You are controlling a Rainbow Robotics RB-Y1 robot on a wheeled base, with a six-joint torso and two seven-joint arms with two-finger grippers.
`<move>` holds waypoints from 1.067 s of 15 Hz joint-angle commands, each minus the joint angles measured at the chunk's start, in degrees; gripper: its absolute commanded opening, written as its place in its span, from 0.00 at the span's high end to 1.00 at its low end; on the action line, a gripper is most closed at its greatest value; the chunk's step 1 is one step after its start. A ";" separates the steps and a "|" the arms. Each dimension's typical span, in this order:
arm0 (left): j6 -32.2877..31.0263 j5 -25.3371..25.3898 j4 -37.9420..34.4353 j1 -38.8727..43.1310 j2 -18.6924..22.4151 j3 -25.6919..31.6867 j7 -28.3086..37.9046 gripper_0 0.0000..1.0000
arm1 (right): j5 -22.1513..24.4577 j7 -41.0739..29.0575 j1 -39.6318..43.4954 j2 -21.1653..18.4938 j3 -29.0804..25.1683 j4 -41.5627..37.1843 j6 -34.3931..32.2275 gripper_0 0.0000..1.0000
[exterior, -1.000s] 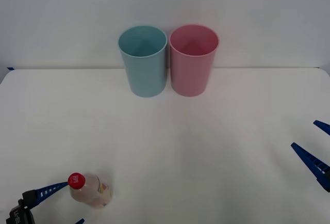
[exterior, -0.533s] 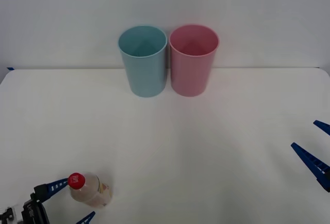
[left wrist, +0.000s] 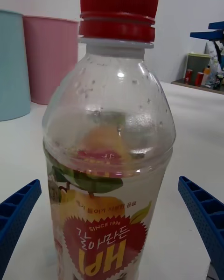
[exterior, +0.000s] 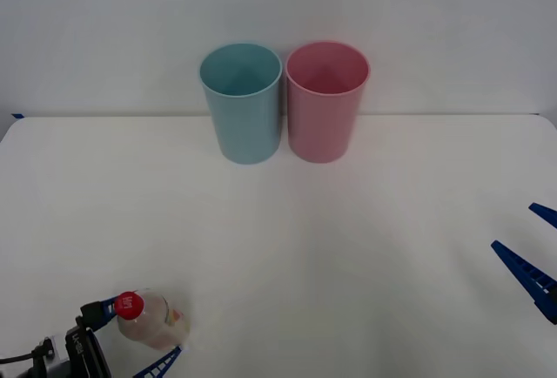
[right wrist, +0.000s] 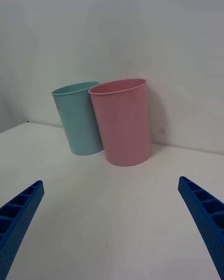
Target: Grasp the object on the table and drop it into the matching bin: aluminum can to the light blue bin, PET bottle to the pink bin.
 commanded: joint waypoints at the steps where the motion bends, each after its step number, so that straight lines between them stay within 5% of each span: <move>1: 0.15 -0.71 -0.07 -0.53 -0.59 0.00 0.00 0.00 | 0.00 0.00 0.00 0.00 0.00 0.00 0.00 0.00; 3: 0.15 -0.80 0.02 -0.80 -0.51 0.00 0.00 0.00 | 0.00 0.00 0.00 0.00 0.00 0.00 0.00 0.00; 4: 0.23 -0.80 0.28 -0.97 -0.59 0.00 0.09 0.34 | 0.00 0.00 0.00 0.00 0.00 0.00 0.00 0.00; 5: 0.15 -0.80 0.55 -1.15 -0.59 0.00 0.09 0.85 | 0.00 0.00 0.00 0.00 0.00 0.00 0.00 0.00; 6: 0.15 -0.80 0.55 -1.24 -0.59 -0.08 0.09 1.00 | 0.00 0.00 0.00 0.00 0.00 0.00 0.00 0.00; 16: 0.76 2.36 0.55 -1.06 -0.51 0.27 1.49 1.00 | 0.00 0.00 0.00 0.00 0.00 0.00 0.00 0.00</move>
